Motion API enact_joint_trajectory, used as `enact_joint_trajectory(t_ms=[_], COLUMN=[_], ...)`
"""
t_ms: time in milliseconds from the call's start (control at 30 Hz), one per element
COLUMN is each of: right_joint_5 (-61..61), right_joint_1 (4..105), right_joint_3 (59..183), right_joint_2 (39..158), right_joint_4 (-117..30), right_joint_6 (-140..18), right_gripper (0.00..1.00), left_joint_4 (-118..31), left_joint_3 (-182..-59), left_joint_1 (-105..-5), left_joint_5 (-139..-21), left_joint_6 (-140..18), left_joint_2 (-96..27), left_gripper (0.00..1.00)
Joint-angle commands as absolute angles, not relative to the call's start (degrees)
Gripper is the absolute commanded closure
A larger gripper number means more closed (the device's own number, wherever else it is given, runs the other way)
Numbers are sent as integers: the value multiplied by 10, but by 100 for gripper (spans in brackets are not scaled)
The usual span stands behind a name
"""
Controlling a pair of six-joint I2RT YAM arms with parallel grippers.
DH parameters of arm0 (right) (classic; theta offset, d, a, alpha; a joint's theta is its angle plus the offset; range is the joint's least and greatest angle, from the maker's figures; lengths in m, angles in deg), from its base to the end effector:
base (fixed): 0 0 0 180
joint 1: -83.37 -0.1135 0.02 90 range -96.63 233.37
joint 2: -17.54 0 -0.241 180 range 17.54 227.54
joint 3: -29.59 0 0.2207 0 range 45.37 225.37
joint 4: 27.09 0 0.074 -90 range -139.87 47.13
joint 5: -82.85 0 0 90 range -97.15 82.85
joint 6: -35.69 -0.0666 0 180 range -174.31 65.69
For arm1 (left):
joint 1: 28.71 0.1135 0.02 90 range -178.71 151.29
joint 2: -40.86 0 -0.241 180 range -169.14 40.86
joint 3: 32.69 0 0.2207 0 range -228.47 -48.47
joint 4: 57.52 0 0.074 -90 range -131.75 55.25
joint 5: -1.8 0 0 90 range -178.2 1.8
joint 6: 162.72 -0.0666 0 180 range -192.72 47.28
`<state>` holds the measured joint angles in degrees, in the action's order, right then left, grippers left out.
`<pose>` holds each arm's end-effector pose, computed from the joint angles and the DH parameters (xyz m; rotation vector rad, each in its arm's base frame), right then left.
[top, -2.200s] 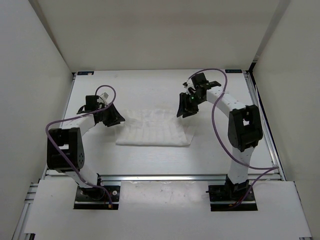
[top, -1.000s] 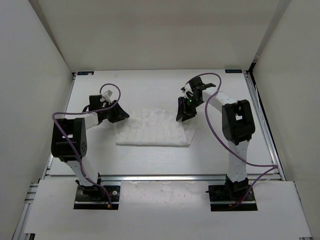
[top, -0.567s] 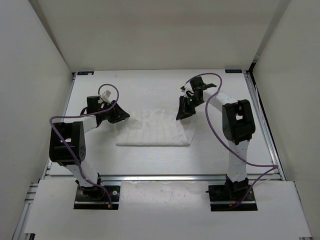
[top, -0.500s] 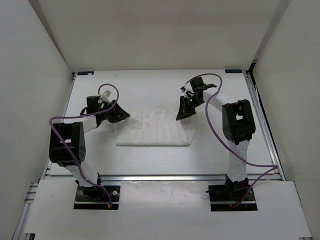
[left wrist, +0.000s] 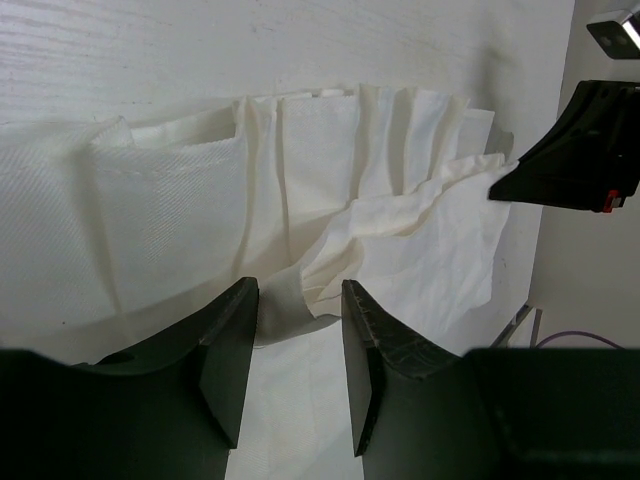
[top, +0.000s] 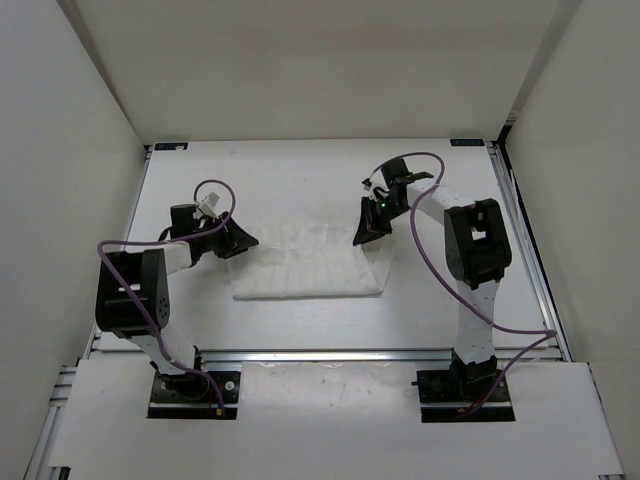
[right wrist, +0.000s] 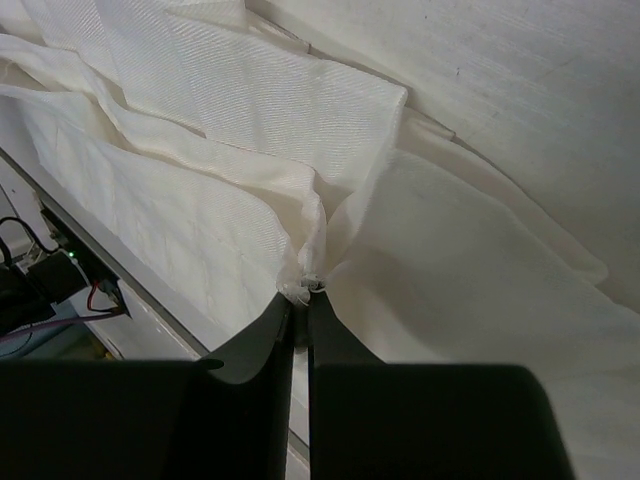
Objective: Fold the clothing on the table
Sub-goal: Fold the skirt
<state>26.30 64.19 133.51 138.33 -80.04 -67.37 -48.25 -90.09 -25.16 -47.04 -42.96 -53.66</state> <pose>0.3650 0.1658 0.1349 -0.3007 2.8039 0.9520 0.3027 -0.0251 0.1307 -0.3351 2.3514 -1.0720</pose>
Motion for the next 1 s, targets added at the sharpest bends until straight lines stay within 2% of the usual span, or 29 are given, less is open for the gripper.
enact_joint_trajectory(t_ms=[0, 233, 300, 467, 567, 967], right_joint_5=[276, 271, 272, 268, 273, 272], right_joint_1=[640, 646, 648, 648, 646, 641], right_joint_3=[1344, 1360, 1369, 1384, 1401, 1410], right_joint_2=[1378, 1392, 1394, 1404, 1413, 1425], right_joint_4=[-807, -830, -845, -854, -867, -879], right_joint_6=[-665, -653, -650, -649, -641, -635], right_gripper=[100, 100, 100, 100, 100, 100], left_joint_4=[-502, -564, -540, -378, -407, -369], left_joint_3=[-895, -906, -921, -972, -957, -944], left_joint_1=[-245, -213, -208, -254, -268, -276], left_joint_5=[-450, -420, -413, -478, -455, -502], left_joint_6=[-440, -419, -447, -627, -636, -689], left_joint_2=[-496, -498, -501, -491, -487, -485], left_gripper=[50, 45, 45, 44, 44, 44])
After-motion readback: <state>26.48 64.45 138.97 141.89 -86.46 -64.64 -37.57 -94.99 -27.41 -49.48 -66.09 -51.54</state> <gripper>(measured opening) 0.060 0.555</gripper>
